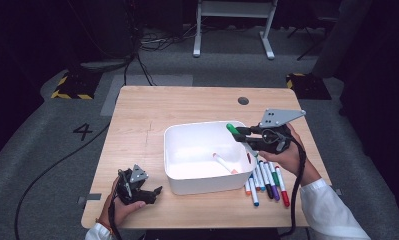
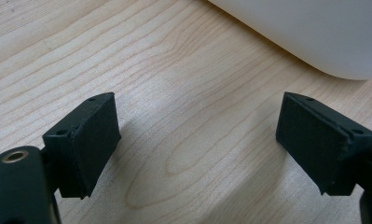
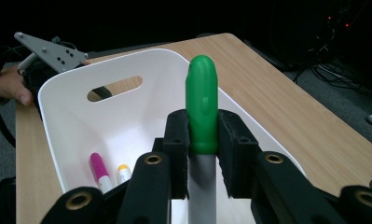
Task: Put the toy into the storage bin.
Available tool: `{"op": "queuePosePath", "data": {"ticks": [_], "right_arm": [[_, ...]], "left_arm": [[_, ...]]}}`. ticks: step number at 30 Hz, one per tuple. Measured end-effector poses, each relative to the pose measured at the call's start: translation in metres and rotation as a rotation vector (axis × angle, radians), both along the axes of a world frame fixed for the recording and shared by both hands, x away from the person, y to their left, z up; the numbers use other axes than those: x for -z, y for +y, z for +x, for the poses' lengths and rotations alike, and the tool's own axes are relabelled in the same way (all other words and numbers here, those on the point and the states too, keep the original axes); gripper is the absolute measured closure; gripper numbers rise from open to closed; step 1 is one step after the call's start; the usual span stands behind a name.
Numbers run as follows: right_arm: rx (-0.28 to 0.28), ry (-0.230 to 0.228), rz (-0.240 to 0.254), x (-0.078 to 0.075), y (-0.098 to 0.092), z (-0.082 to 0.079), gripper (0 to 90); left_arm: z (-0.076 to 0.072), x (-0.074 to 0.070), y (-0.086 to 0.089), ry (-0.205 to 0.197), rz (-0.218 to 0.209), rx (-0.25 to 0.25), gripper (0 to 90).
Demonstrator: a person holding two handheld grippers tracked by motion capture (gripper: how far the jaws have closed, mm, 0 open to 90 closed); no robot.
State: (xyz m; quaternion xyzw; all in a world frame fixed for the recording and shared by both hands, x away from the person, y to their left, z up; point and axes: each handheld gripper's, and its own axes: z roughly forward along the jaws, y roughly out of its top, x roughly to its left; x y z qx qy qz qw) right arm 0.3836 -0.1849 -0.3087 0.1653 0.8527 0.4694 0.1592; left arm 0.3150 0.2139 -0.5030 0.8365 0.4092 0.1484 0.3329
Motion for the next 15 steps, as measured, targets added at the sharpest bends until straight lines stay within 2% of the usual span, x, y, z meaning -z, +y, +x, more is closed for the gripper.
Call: {"op": "queuePosePath", "data": {"ticks": [2, 9, 15], "right_arm": [[-0.012, 0.004, -0.006, 0.002, 0.005, 0.000, 74.7], [-0.056, 0.017, -0.074, 0.015, 0.030, 0.001, 74.7], [-0.105, 0.037, -0.171, 0.033, 0.047, 0.001, 74.7]], "left_arm": [[0.000, 0.000, 0.000, 0.000, 0.000, 0.000, 13.6], [0.000, 0.000, 0.000, 0.000, 0.000, 0.000, 13.6], [0.000, 0.000, 0.000, 0.002, -0.002, -0.002, 13.6]]}}
